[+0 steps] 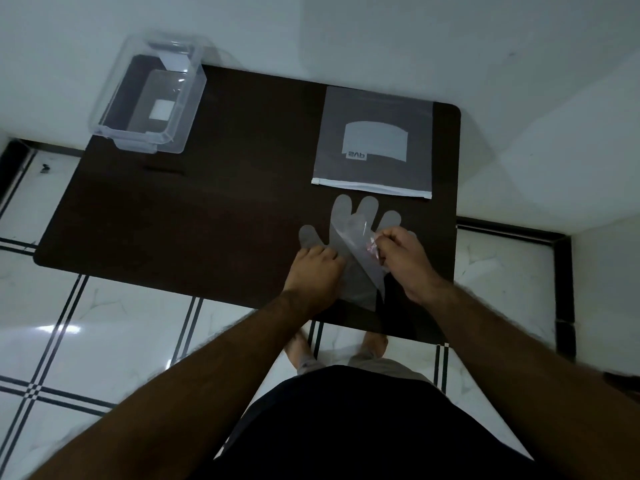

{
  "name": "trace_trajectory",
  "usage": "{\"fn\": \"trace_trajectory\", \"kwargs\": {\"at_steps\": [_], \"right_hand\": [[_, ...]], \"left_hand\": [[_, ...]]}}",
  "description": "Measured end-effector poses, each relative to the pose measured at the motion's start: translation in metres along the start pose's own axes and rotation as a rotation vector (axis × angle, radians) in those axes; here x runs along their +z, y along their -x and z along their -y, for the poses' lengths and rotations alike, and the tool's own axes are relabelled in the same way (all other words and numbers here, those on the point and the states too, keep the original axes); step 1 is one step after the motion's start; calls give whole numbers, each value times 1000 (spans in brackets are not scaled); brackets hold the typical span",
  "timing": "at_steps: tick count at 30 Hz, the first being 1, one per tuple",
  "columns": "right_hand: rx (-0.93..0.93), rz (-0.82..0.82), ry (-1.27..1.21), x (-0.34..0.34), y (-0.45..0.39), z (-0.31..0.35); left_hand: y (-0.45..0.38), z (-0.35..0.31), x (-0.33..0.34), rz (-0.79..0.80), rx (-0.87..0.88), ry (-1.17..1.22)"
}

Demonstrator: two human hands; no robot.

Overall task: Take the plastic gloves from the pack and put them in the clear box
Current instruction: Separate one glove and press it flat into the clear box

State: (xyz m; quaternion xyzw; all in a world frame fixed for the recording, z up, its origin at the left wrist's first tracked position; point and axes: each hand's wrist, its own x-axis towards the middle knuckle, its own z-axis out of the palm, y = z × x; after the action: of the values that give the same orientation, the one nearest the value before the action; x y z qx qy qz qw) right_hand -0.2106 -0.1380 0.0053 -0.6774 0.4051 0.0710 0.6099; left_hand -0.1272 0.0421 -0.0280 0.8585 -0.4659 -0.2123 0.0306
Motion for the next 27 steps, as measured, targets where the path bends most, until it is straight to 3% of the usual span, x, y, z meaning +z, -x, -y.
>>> {"fn": "trace_trajectory", "kwargs": {"at_steps": [9,21,24,27], "right_hand": [[-81,-65,27,-43,-2,24],[-261,-65,149,-91,-2,96],[-340,-34,220,-110,2,131],[-442,-5,386,-125,12,167]], "left_hand": [[-40,-21,-15,154,117,-114],[-65,-31,-39,312,51,-70],[-77,-28,-66,164,-81,227],[-88,-21,-110,-255,-196,610]]}}
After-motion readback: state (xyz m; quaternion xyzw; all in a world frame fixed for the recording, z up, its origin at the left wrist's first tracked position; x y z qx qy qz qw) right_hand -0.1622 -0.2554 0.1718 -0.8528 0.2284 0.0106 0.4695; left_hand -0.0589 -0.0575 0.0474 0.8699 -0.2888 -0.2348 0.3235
